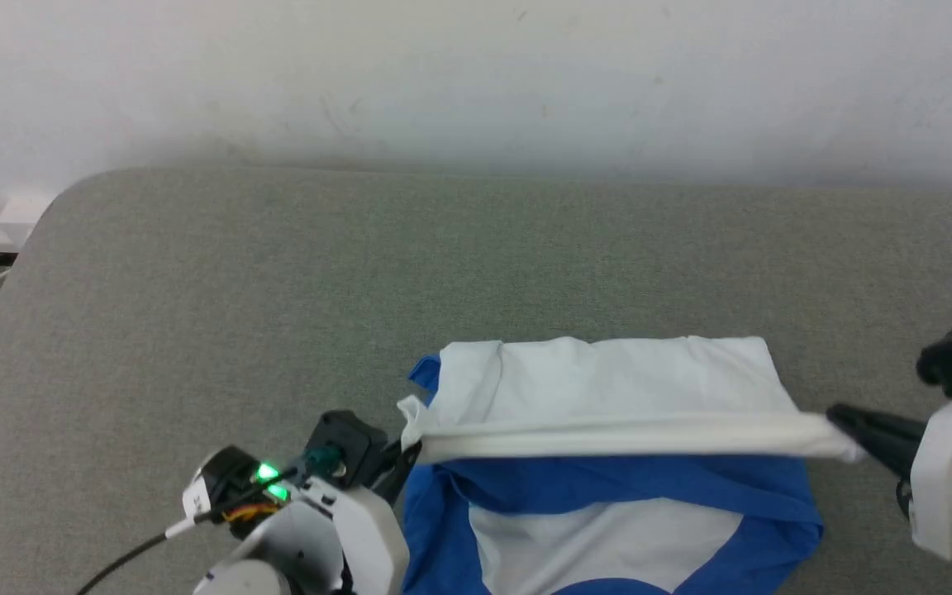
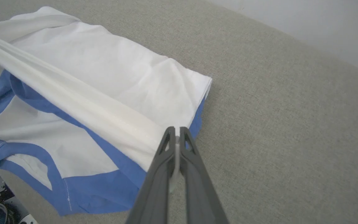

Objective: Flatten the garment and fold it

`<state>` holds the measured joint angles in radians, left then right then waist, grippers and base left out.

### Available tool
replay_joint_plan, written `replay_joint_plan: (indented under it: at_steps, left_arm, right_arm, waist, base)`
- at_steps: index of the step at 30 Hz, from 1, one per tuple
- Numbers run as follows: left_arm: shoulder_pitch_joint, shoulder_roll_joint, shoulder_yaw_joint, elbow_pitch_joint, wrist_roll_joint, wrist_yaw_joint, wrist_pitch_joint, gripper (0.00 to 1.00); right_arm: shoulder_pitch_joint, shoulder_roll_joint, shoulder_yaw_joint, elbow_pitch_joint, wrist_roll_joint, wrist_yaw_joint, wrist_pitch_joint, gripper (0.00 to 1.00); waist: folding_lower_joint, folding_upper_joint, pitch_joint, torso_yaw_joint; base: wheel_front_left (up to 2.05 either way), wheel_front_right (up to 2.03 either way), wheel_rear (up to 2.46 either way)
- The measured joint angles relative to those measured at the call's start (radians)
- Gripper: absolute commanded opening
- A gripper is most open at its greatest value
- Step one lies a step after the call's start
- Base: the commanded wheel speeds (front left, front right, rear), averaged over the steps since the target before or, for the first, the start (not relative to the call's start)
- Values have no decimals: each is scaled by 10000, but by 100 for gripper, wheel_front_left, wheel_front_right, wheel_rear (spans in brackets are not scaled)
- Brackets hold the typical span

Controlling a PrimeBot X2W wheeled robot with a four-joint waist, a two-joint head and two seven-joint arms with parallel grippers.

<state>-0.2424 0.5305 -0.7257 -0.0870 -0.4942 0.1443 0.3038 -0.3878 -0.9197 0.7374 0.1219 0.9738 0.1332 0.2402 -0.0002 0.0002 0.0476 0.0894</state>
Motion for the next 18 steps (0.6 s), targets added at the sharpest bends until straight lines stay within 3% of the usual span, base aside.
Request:
replay_joint_plan:
  at_steps: [7,18]
  left_arm:
    - [865,157,-217,-316,-115,328,159,0]
    - [1390,-35,-836,577,-182,82,-35,0]
  right_arm:
    - [1502,109,-671,-671,-67,-2,851,0]
    - [2813,581,-1241,-872,-1216,-2,2027,0]
  waist:
    - [2,-1,-105,165]
    - [1,-1,-101,311]
  base:
    - [0,0,0]
    - [0,0,0]
